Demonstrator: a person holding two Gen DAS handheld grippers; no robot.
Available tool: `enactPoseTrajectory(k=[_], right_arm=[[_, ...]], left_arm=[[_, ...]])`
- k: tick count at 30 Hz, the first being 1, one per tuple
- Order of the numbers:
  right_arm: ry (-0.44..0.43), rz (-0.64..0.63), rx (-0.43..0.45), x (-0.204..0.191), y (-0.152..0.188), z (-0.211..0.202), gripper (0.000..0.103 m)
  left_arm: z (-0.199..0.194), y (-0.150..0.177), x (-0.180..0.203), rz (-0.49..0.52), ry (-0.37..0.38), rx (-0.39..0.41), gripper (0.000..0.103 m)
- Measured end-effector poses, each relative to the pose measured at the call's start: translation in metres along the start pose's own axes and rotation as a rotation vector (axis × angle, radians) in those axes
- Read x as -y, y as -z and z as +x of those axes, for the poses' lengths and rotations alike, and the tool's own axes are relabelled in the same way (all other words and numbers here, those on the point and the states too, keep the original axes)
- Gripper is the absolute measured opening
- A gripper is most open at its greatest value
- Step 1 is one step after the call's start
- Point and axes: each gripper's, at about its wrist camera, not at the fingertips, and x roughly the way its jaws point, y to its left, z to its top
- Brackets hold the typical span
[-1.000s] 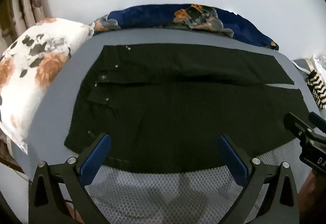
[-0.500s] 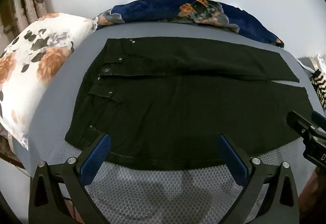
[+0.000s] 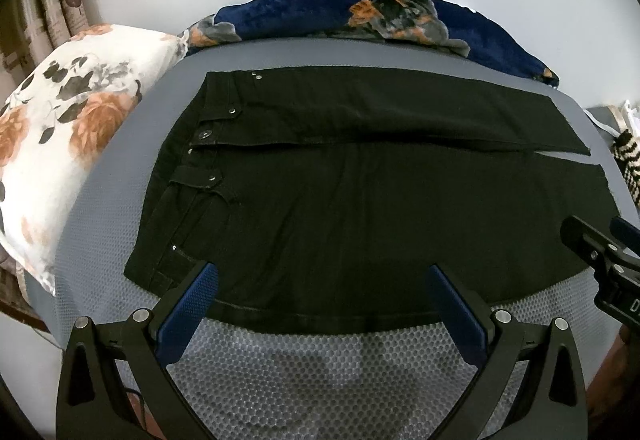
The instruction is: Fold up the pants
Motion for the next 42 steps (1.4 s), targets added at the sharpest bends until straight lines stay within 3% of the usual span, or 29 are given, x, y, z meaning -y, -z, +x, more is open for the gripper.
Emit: enactPoseTrajectory(k=[42], right_arm=[[-0.001, 0.015, -0.015, 0.0024, 0.003, 0.0053, 0.103]], left_arm=[[0.004, -0.0044, -0.0092, 0.006, -0.011, -0.044, 0.103]])
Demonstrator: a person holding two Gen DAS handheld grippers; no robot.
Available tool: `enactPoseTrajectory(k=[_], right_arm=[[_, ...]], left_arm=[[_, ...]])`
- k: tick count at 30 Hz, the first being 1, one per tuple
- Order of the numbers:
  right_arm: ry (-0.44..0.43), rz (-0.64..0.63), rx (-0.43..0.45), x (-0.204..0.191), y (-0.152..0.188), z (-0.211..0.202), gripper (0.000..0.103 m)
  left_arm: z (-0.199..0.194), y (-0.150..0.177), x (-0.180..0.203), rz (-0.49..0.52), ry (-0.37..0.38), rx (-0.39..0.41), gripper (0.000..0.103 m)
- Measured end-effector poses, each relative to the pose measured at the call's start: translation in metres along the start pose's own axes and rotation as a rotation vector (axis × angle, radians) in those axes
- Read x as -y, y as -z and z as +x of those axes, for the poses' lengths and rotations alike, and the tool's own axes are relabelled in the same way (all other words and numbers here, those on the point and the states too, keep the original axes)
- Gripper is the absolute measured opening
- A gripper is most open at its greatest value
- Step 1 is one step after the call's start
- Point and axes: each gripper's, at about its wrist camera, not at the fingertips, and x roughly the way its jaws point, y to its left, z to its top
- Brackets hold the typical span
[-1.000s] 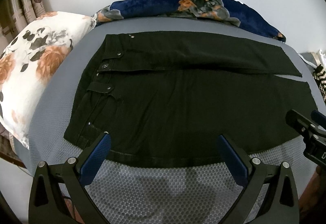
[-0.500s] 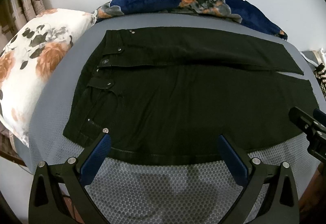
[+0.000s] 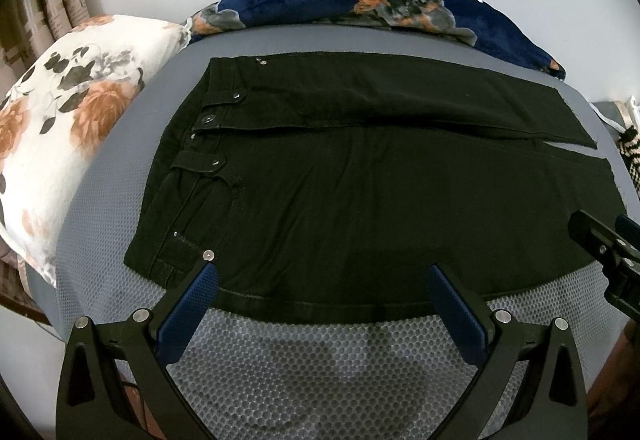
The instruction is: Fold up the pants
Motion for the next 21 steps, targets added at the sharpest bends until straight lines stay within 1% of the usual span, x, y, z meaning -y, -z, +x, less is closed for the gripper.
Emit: enactPoseTrajectory(k=[12, 16, 18, 21], right_arm=[[-0.021, 0.037, 0.006, 0.001, -0.005, -0.002, 0.103], [0.001, 0.042, 0.019, 0.0, -0.011, -0.003, 0.103], [0.024, 0.052, 0.001, 0.001, -0.014, 0.0, 0.103], [0.009, 0.06, 0.006, 0.004, -0.019, 0.003, 0.103]], left_arm=[[0.001, -0.002, -0.007, -0.013, 0.0, -0.001, 0.103], [0.004, -0.008, -0.009, -0.017, -0.002, 0.0, 0.103], [0.006, -0.012, -0.01, -0.015, -0.005, 0.001, 0.103], [0.01, -0.022, -0.015, -0.02, -0.009, 0.0, 0.103]])
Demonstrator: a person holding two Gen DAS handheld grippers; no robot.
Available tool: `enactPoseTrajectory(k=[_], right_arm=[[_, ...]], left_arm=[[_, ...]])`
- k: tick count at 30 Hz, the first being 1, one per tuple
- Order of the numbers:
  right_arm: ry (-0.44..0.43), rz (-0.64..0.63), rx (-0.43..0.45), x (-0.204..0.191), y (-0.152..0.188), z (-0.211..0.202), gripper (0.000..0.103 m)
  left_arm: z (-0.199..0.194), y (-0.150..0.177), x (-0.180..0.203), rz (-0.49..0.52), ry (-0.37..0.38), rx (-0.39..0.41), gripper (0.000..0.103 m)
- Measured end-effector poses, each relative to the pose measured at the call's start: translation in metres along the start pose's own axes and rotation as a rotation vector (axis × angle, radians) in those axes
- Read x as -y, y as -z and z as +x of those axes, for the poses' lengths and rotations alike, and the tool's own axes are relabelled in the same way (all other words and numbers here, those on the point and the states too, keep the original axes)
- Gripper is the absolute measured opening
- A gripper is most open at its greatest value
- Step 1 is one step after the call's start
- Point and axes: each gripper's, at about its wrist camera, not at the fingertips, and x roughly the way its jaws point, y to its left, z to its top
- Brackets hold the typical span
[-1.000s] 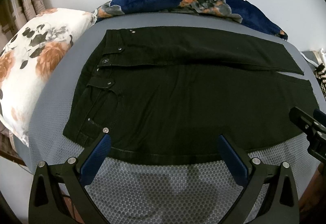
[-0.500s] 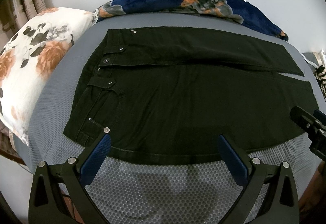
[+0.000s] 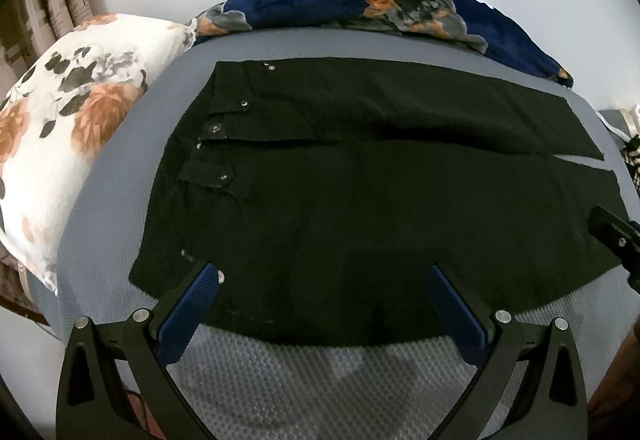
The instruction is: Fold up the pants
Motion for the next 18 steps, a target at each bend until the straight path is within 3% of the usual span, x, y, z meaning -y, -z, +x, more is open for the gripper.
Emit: enactPoseTrajectory(k=[6, 12, 16, 18], right_arm=[[-0.075, -0.025, 0.074, 0.007, -0.017, 0.004, 0.103], [-0.118, 0.003, 0.062, 0.019, -0.042, 0.026, 0.103], [-0.163, 0.064, 0.063, 0.026, -0.061, 0.038, 0.103], [-0.184, 0.078, 0.062, 0.026, -0.071, 0.045, 0.103]], left_arm=[[0.007, -0.03, -0.013, 0.013, -0.007, 0.033, 0.103], [0.019, -0.082, -0.054, -0.02, 0.034, 0.111, 0.103], [0.036, -0.114, -0.086, -0.052, 0.102, 0.133, 0.1], [0.051, -0.133, -0.107, -0.087, 0.172, 0.118, 0.089]])
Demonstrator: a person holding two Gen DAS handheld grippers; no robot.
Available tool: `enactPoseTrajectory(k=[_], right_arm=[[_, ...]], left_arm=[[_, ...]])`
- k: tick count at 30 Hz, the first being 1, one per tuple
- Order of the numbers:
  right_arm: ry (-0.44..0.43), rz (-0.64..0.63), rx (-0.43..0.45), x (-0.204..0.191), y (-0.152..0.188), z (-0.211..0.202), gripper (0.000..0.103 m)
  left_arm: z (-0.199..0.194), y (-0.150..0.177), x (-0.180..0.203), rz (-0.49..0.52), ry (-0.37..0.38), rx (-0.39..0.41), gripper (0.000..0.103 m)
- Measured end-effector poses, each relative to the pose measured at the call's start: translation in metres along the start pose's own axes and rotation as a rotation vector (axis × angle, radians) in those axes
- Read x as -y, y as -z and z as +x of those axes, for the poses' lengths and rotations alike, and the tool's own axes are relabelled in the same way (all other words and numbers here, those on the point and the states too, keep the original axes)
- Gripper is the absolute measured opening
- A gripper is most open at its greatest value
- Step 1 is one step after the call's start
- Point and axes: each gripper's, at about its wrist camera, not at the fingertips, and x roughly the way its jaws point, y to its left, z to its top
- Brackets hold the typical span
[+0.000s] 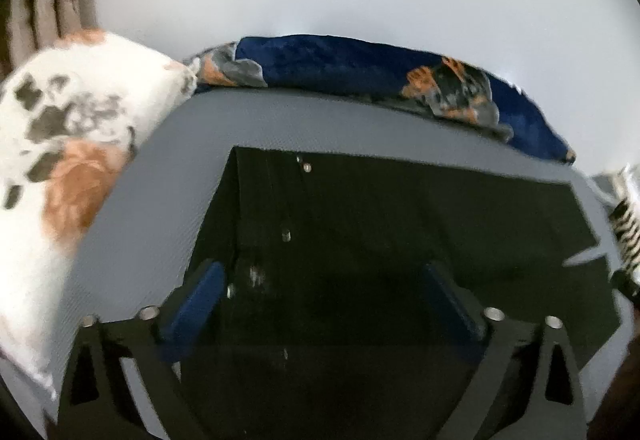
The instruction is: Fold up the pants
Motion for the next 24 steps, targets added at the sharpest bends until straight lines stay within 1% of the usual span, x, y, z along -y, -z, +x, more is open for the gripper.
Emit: enactPoseTrajectory(k=[1, 3, 4, 6, 7, 9, 10, 11, 15, 16, 18, 20, 22, 23, 24], right_arm=[[-0.001, 0.003, 0.003, -0.001, -0.004, 0.004, 0.103], [-0.008, 0.004, 0.007, -0.003, -0.011, 0.011, 0.103], [-0.014, 0.004, 0.009, -0.005, -0.015, 0.016, 0.103], [-0.006, 0.002, -0.001, -0.009, -0.02, 0.029, 0.103], [-0.003, 0.001, -0.009, -0.011, -0.022, 0.036, 0.103], [0.0, 0.0, -0.027, -0.015, -0.026, 0.049, 0.103], [0.001, -0.002, -0.039, -0.018, -0.028, 0.057, 0.103], [0.003, -0.004, -0.048, -0.021, -0.029, 0.064, 0.103], [0.002, -0.019, -0.085, -0.034, -0.035, 0.092, 0.103], [0.0, -0.025, -0.089, -0.037, -0.036, 0.097, 0.103], [-0.002, -0.038, -0.098, -0.044, -0.04, 0.108, 0.103], [-0.006, -0.046, -0.106, -0.049, -0.043, 0.118, 0.103], [-0.011, -0.058, -0.115, -0.056, -0.047, 0.128, 0.103], [-0.011, -0.065, -0.118, -0.058, -0.049, 0.132, 0.103], [-0.013, -0.075, -0.123, -0.063, -0.052, 0.138, 0.103]], left_arm=[[0.008, -0.009, -0.012, -0.027, 0.04, -0.012, 0.086], [0.025, -0.021, -0.032, -0.081, 0.103, -0.041, 0.071], [0.038, -0.03, -0.046, -0.121, 0.142, -0.061, 0.068], [0.056, -0.039, -0.067, -0.18, 0.19, -0.091, 0.056], [0.07, -0.045, -0.082, -0.222, 0.222, -0.112, 0.053], [0.087, -0.05, -0.1, -0.279, 0.264, -0.14, 0.042], [0.1, -0.053, -0.112, -0.321, 0.305, -0.16, 0.041], [0.11, -0.054, -0.121, -0.35, 0.322, -0.177, 0.041], [0.137, -0.058, -0.143, -0.414, 0.346, -0.221, 0.041], [0.146, -0.058, -0.148, -0.428, 0.364, -0.238, 0.041], [0.155, -0.06, -0.152, -0.446, 0.401, -0.259, 0.041], [0.164, -0.062, -0.154, -0.455, 0.461, -0.28, 0.041], [0.17, -0.065, -0.154, -0.459, 0.502, -0.294, 0.041], [0.172, -0.067, -0.153, -0.457, 0.523, -0.297, 0.039], [0.174, -0.069, -0.152, -0.454, 0.527, -0.299, 0.037]])
